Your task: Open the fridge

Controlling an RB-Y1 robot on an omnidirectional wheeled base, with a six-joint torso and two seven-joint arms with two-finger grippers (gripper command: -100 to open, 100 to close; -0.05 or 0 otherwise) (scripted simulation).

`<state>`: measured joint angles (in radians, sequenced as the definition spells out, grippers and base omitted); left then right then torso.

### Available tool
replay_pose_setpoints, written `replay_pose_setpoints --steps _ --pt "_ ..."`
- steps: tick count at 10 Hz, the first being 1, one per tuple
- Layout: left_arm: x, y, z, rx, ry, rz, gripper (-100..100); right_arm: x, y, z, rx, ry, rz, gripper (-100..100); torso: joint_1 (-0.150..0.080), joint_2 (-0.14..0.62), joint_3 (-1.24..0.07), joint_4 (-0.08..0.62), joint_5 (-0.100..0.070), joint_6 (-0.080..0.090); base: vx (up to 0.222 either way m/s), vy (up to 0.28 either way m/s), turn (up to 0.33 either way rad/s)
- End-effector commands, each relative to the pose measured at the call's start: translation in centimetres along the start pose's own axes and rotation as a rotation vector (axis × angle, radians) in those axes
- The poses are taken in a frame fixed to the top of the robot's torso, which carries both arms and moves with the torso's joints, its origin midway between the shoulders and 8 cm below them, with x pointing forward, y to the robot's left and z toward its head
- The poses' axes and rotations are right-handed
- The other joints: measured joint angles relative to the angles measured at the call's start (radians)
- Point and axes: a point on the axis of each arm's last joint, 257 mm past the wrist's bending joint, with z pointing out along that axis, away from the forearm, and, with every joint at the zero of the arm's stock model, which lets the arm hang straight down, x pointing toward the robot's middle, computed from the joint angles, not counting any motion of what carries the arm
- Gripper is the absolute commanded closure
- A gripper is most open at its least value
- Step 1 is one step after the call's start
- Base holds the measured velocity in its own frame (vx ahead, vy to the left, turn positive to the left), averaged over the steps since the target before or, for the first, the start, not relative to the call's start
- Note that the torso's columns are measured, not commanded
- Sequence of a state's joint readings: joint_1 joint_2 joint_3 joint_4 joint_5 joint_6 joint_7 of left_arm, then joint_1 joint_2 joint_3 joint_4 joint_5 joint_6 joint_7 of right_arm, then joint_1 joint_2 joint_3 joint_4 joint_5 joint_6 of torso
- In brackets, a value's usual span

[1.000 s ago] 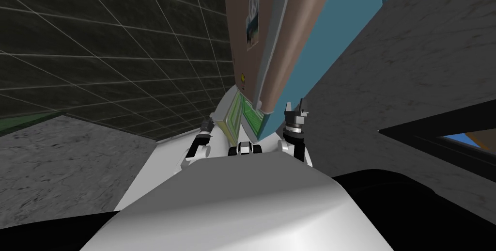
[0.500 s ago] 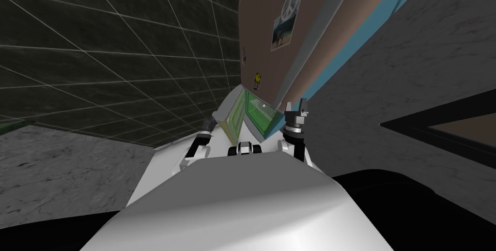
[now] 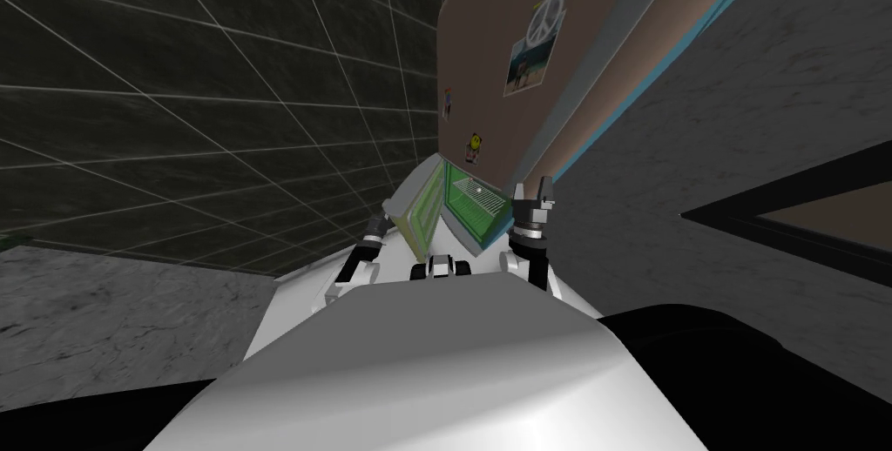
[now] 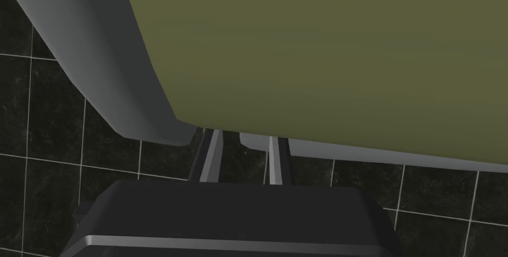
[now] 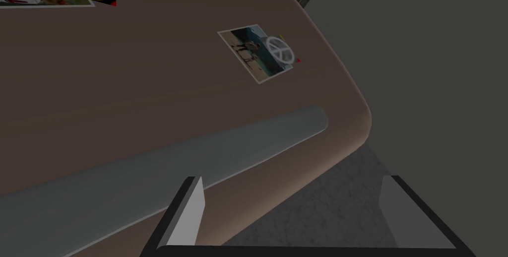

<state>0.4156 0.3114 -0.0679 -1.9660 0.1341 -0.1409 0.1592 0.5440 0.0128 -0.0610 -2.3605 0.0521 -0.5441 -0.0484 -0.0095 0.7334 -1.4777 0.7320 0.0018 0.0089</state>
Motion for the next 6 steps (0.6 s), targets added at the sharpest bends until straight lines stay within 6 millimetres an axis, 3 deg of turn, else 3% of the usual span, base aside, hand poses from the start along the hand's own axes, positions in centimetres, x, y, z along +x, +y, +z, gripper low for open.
replay_pose_setpoints --steps 1,3,4,5,6 --pt "1.2 1.6 0.1 -0.033 0.024 -0.017 -100 0.0 0.0 0.0 0.0 0.0 0.0 0 -0.003 -0.002 -0.001 -0.002 0.0 0.002 0.005 0.072 -0.052" --pt "1.5 2.0 0.1 -0.038 0.03 -0.02 -100 0.0 0.0 0.0 0.0 0.0 0.0 0 -0.006 -0.004 -0.002 -0.004 0.001 0.002 0.0 0.031 -0.03" --pt "0.5 0.6 0.5 -0.007 0.018 -0.007 -100 0.0 0.0 0.0 0.0 0.0 0.0 0 -0.006 -0.005 -0.002 -0.005 0.001 0.004 -0.011 0.019 0.016" --pt "0.4 0.7 0.5 -0.008 0.016 -0.005 -100 0.0 0.0 0.0 0.0 0.0 0.0 0 -0.001 -0.003 -0.002 0.0 -0.001 -0.001 -0.012 0.007 0.013" --pt "0.3 1.0 0.4 -0.016 0.014 -0.005 100 0.0 0.0 0.0 0.0 0.0 0.0 0 0.003 0.002 0.0 0.006 -0.004 -0.005 0.0 0.0 0.0"
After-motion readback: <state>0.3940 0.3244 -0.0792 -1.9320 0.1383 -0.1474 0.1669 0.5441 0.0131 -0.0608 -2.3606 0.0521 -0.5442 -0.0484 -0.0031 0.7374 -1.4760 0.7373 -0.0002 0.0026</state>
